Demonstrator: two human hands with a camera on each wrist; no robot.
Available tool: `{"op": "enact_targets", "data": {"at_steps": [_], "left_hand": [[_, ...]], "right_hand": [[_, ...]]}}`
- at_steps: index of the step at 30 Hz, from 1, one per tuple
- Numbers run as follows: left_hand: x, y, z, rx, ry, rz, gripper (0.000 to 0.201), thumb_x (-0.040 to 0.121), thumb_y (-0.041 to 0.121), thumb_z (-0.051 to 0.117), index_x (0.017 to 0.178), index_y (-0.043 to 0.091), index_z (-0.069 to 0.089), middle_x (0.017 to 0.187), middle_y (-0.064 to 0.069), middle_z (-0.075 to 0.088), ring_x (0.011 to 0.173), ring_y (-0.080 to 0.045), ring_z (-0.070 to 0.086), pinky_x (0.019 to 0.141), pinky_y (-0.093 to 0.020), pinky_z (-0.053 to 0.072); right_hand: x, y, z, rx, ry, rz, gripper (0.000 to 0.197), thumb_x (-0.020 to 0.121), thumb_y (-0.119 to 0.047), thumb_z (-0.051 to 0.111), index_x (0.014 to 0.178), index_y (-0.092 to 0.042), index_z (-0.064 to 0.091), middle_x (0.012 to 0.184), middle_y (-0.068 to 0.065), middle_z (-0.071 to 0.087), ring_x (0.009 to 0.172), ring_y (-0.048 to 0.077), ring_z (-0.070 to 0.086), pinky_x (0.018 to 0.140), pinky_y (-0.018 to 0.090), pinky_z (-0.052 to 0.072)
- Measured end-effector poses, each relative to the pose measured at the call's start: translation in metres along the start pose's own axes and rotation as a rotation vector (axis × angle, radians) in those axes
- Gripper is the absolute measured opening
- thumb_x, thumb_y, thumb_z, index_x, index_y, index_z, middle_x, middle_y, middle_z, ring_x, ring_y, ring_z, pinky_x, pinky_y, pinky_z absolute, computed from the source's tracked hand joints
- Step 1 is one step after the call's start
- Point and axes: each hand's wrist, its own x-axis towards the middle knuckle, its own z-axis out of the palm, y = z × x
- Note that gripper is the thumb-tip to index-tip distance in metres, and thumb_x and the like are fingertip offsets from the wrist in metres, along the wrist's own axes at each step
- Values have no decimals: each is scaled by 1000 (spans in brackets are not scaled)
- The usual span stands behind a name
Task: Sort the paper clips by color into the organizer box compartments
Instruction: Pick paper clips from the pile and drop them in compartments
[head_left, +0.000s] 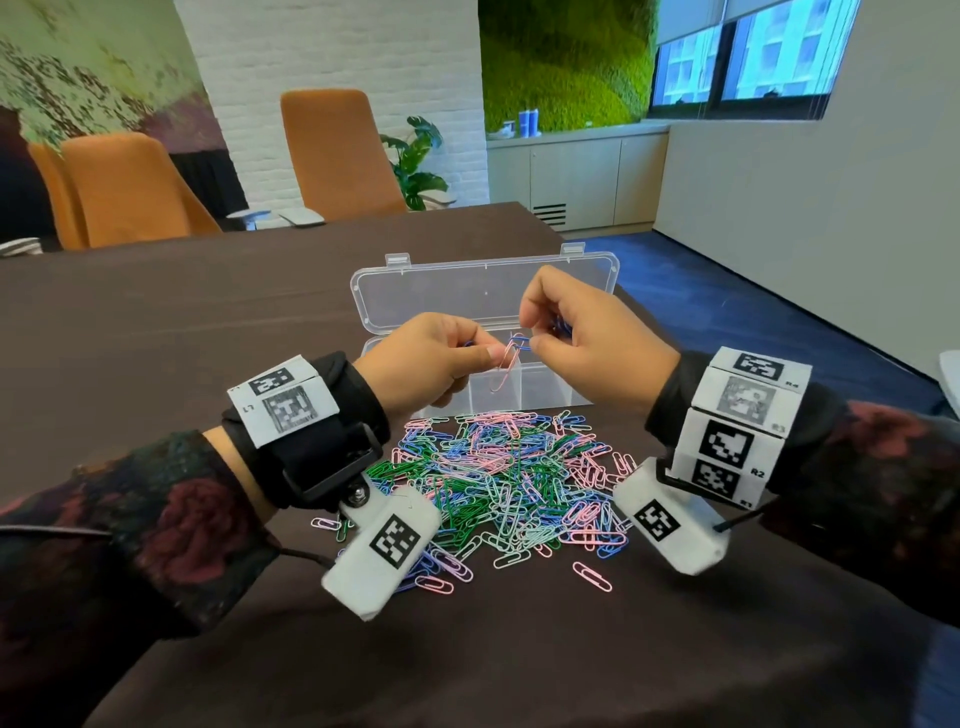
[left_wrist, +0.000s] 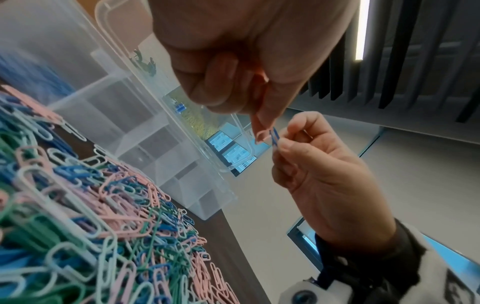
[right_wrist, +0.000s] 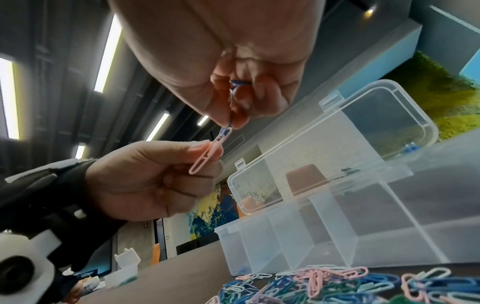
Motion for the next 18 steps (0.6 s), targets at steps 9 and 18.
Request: {"op": "enact_targets", "data": {"at_steps": [9, 18], "left_hand": [[2, 3, -5, -68, 30, 35, 22, 95, 23, 52, 84, 6, 60, 44, 9, 31, 39, -5, 23, 38, -14, 21], [8, 1, -9, -183, -141, 128, 18, 94, 20, 47, 101, 19, 64, 52, 9, 24, 45, -5, 18, 42, -15, 16]], "right_hand": [[0, -4, -1, -17, 0, -85, 24, 84, 7, 49, 87, -17, 46, 68, -4, 49, 59, 10, 41, 58, 16, 34], [2, -6, -2, 111, 29, -74, 28, 86, 5, 54, 81, -22, 47, 70, -11, 49, 57, 2, 42, 56, 10, 35]]}}
